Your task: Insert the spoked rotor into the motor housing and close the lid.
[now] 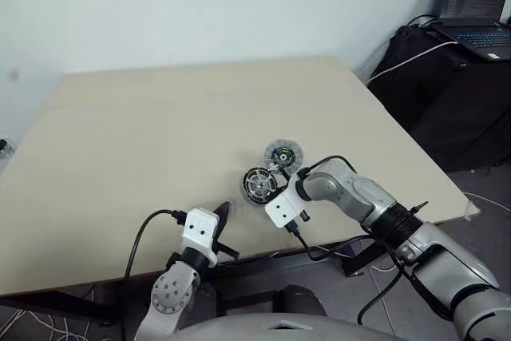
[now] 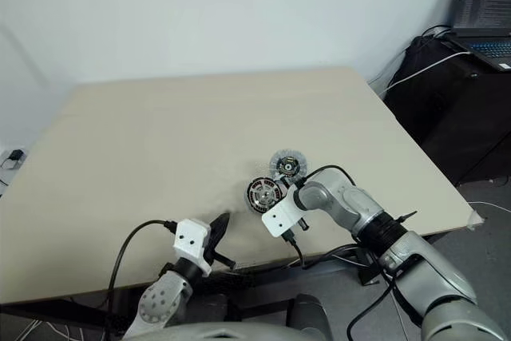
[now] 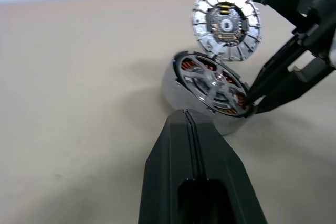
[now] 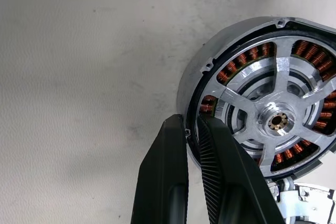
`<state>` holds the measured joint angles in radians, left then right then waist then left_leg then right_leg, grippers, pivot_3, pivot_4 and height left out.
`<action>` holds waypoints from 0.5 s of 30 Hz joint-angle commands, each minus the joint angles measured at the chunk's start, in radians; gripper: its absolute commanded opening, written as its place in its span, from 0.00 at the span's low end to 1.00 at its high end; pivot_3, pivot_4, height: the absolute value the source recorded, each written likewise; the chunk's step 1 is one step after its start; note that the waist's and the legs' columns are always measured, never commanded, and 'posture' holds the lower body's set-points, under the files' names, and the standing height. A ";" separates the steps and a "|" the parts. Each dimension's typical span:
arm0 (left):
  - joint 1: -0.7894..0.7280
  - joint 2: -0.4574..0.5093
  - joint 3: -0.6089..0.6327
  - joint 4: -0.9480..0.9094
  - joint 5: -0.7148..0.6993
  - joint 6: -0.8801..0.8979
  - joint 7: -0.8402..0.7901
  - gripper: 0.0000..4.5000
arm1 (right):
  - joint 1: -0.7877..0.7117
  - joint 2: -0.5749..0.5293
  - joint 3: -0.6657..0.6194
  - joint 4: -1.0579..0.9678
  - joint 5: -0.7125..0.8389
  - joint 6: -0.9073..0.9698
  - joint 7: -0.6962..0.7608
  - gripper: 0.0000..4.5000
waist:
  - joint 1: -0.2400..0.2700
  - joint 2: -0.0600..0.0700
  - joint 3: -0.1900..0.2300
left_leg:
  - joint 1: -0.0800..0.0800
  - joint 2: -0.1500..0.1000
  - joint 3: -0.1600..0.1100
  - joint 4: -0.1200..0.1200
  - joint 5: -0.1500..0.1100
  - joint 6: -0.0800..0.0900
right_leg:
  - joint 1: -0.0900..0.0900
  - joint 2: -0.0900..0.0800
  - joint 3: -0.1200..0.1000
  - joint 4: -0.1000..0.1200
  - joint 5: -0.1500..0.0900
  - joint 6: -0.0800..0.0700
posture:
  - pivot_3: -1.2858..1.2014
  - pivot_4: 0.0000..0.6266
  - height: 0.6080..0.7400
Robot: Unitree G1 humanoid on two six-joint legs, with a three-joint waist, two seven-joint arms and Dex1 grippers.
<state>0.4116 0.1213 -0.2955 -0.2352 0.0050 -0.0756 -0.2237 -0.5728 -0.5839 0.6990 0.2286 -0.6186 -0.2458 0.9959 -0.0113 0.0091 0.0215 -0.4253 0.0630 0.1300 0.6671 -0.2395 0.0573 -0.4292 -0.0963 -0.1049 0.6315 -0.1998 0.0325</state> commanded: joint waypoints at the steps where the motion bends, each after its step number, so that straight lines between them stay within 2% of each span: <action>1: -0.022 0.010 0.027 0.001 -0.034 -0.025 -0.026 0.00 | 0.006 0.008 -0.062 -0.044 0.051 0.045 0.014 0.02 | 0.000 0.000 0.000 | 0.000 0.000 0.000 0.000 0.000 0.000 | 0.000 0.000 0.000 0.000 0.000 0.000 | 0.52 0.00 1.00; 5: -0.027 0.011 0.035 0.018 -0.041 -0.035 -0.039 0.00 | 0.067 -0.013 -0.100 -0.187 0.173 0.173 0.168 0.02 | 0.005 0.000 0.000 | -0.001 0.000 0.000 0.000 0.000 0.000 | 0.000 0.000 0.000 0.000 0.000 0.000 | 0.52 0.00 1.00; 8: -0.032 0.004 0.036 0.046 -0.039 -0.053 -0.045 0.00 | 0.113 -0.014 -0.117 -0.267 0.222 0.276 0.228 0.02 | 0.003 0.000 0.000 | -0.001 0.000 0.000 0.000 -0.001 0.000 | 0.000 0.000 0.000 -0.001 0.000 0.000 | 0.52 0.00 1.00; 12: -0.038 -0.001 0.038 0.086 -0.039 -0.081 -0.053 0.00 | 0.161 -0.003 -0.130 -0.329 0.267 0.416 0.263 0.02 | 0.004 0.000 0.000 | -0.001 0.000 0.000 0.001 -0.001 0.000 | 0.000 0.000 0.000 -0.001 0.000 0.000 | 0.52 0.00 1.00; 15: -0.041 -0.002 0.040 0.114 -0.040 -0.104 -0.060 0.00 | 0.174 0.040 -0.138 -0.319 0.273 0.522 0.224 0.02 | 0.003 0.000 0.000 | 0.000 0.000 0.000 0.001 -0.001 0.000 | 0.000 0.000 0.000 0.000 0.000 0.000 | 0.52 0.00 1.00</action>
<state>0.3807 0.1213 -0.2550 -0.1156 -0.0246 -0.1457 -0.2764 -0.3948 -0.5577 0.5885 -0.0627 -0.3636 0.2292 1.2367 -0.0085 0.0093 0.0211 -0.4255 0.0630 0.1294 0.6683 -0.2402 0.0577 -0.4290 -0.0964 -0.1048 0.6317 -0.1998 0.0324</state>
